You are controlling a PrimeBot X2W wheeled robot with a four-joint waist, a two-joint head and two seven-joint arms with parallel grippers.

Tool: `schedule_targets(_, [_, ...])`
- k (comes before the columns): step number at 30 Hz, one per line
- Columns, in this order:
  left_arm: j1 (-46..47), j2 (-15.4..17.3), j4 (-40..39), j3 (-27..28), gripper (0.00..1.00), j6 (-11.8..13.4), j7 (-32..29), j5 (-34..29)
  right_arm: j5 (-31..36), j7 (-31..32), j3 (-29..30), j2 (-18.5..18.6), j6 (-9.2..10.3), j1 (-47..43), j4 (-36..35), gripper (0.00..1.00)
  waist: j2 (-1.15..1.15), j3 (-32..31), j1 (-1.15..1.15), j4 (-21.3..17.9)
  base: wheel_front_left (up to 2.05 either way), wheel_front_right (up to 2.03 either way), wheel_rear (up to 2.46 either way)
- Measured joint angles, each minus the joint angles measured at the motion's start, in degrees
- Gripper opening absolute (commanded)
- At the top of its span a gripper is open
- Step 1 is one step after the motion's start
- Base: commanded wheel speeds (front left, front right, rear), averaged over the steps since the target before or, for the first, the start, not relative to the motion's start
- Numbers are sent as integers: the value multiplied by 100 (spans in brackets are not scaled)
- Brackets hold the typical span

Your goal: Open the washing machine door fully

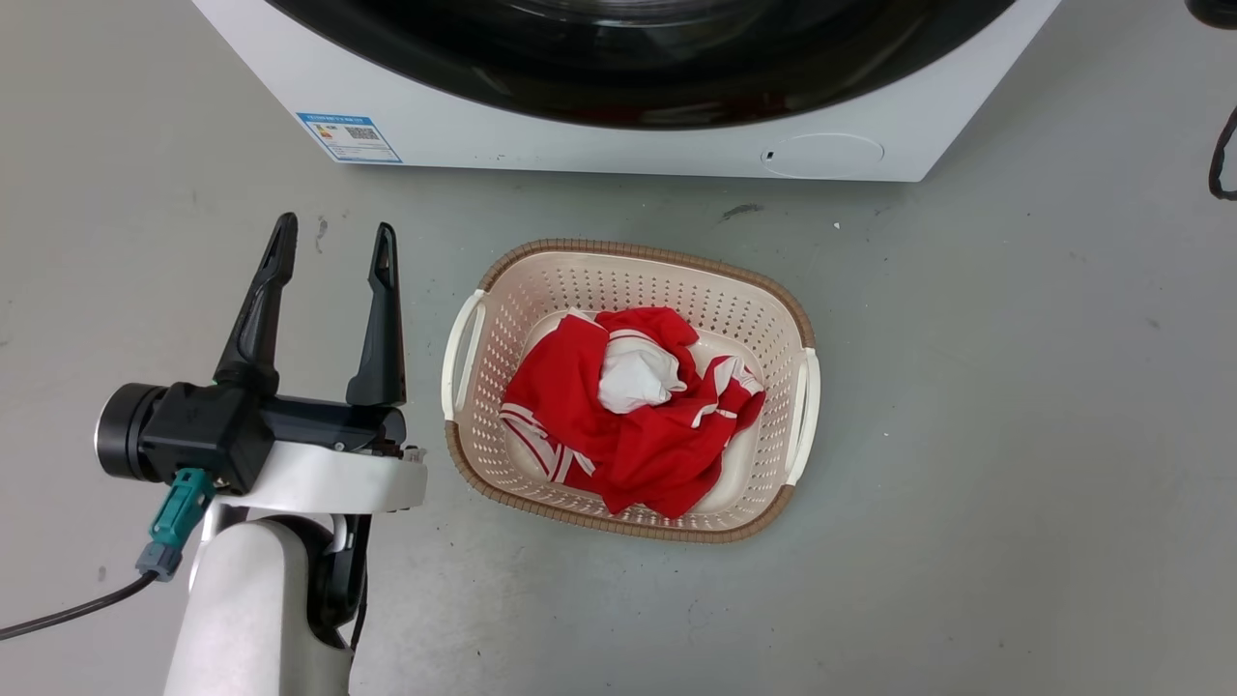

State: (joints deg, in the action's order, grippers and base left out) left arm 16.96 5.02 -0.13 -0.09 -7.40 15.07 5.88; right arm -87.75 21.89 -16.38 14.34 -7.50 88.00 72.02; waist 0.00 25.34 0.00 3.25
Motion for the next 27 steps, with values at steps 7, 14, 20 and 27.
schedule_targets(7, [-1,-16,38,-40,100,0,0,2,-85,532,-10,-87,1,-53,7,0,0,-89,0,-8,0,0,0])
schedule_targets(14, [-54,-27,145,-102,100,0,0,-4,-165,1191,-36,-132,2,-342,-210,0,0,-298,0,-52,0,0,0])
schedule_targets(20, [-338,-22,313,-103,100,-1,0,-32,-226,2001,-172,-199,1,-1138,-710,0,0,-791,0,-121,0,0,0])
schedule_targets(27, [-747,-43,442,-89,100,-1,0,-58,-346,2625,-291,-335,1,-2008,-1258,0,0,-1328,-1,-165,0,0,0])
